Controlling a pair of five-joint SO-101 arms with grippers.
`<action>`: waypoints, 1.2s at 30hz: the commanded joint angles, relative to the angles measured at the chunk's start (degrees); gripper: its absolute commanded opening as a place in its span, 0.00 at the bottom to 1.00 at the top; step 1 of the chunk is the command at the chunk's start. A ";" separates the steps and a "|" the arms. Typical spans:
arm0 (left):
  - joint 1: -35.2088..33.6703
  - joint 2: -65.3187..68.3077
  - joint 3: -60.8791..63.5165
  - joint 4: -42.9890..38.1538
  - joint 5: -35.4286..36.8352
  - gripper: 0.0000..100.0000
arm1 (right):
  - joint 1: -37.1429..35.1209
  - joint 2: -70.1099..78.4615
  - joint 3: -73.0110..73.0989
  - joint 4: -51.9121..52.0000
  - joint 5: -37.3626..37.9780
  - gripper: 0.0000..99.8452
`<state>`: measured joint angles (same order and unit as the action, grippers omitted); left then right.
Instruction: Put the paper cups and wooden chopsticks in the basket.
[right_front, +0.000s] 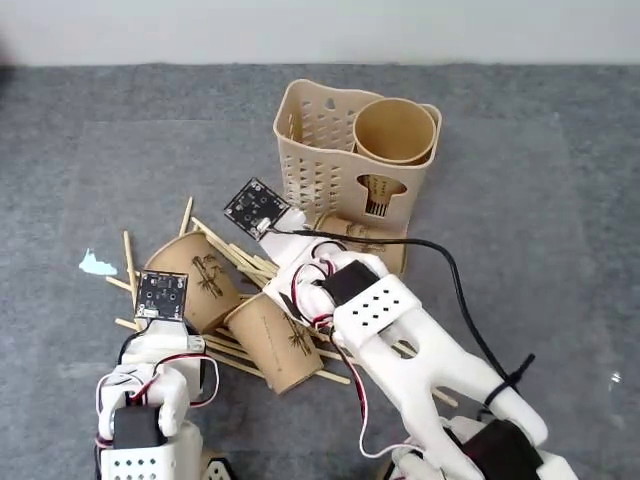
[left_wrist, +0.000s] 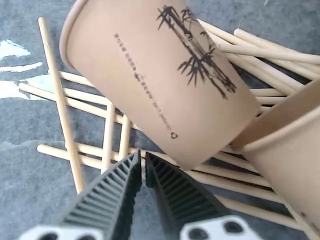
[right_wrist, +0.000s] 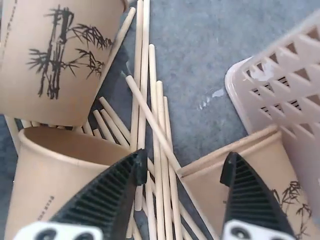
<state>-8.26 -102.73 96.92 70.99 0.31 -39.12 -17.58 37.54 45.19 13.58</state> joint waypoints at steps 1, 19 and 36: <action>-0.18 0.18 -0.48 0.09 -0.26 0.01 | 0.31 -1.98 -0.53 -0.48 0.62 0.25; -0.18 0.18 -0.48 0.09 -0.26 0.01 | 23.78 -1.98 -10.02 29.14 1.05 0.25; -0.18 0.18 -0.48 0.09 -0.26 0.01 | 17.19 -1.10 -17.41 35.91 11.16 0.44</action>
<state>-8.26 -102.73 96.92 70.99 0.31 -20.04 -18.29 23.56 80.97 24.04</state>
